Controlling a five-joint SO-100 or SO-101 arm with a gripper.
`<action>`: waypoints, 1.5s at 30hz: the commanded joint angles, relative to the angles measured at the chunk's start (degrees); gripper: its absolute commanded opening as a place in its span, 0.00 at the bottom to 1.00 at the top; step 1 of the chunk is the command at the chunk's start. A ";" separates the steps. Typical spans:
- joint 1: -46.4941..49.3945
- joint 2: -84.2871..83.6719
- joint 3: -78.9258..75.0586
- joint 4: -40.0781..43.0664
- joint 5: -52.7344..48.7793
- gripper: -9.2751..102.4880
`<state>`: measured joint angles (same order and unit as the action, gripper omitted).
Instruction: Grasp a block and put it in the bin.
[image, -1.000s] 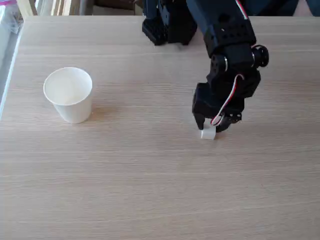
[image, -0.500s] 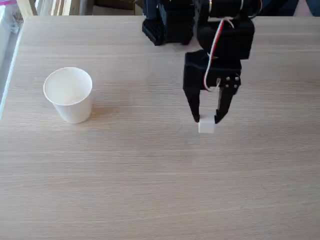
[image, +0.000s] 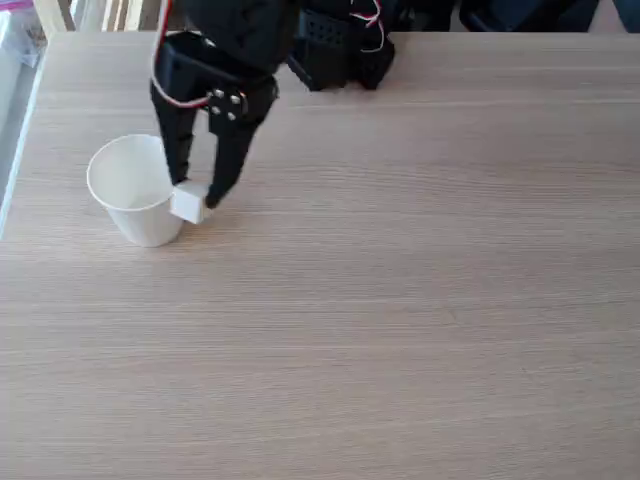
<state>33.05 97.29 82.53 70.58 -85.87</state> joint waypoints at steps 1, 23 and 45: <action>5.71 0.70 -2.29 1.14 -1.32 0.09; 12.57 -2.81 1.23 7.03 -5.71 0.17; 12.22 0.97 2.90 3.78 -7.29 0.09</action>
<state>46.32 94.83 84.99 75.32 -92.81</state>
